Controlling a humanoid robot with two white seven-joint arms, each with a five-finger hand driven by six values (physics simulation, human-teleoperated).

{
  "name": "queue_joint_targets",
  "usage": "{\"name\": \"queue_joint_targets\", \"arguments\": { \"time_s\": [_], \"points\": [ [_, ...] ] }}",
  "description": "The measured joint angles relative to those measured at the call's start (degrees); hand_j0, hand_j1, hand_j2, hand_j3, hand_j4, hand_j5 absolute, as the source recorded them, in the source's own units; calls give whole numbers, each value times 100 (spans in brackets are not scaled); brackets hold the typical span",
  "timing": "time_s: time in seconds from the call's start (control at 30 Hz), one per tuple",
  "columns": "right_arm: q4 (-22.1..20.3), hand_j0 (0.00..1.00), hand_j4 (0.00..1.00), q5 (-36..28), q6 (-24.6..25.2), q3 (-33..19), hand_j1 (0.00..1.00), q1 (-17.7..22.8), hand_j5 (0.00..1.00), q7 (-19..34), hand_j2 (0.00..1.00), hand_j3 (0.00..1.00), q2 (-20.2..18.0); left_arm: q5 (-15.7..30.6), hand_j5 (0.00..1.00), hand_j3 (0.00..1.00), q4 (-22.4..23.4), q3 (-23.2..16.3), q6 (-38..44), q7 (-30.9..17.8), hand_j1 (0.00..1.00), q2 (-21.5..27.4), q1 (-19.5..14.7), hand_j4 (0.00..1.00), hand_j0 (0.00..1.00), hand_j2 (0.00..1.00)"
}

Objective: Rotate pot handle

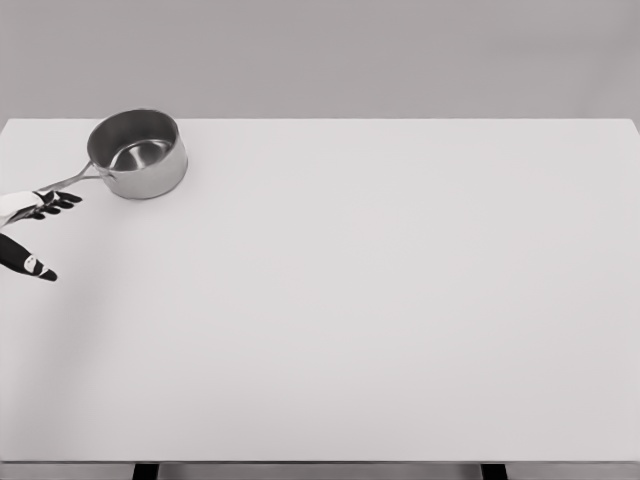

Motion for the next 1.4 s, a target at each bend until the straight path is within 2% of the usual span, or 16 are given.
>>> {"name": "queue_joint_targets", "arguments": {
  "time_s": [0.87, 1.4],
  "points": [
    [0, 100, 100, 0, 0, 0, 100, 0, 100, 0, 100, 100, 0, -578, 100, 100, 728, 6, 3, 0, 100, -449, -395, 100, 100, 100],
    [0, 100, 100, 0, 0, 0, 100, 0, 100, 0, 100, 100, 0, -939, 100, 100, 1205, 3, -4, 0, 100, -727, -817, 100, 100, 100]
  ]
}}
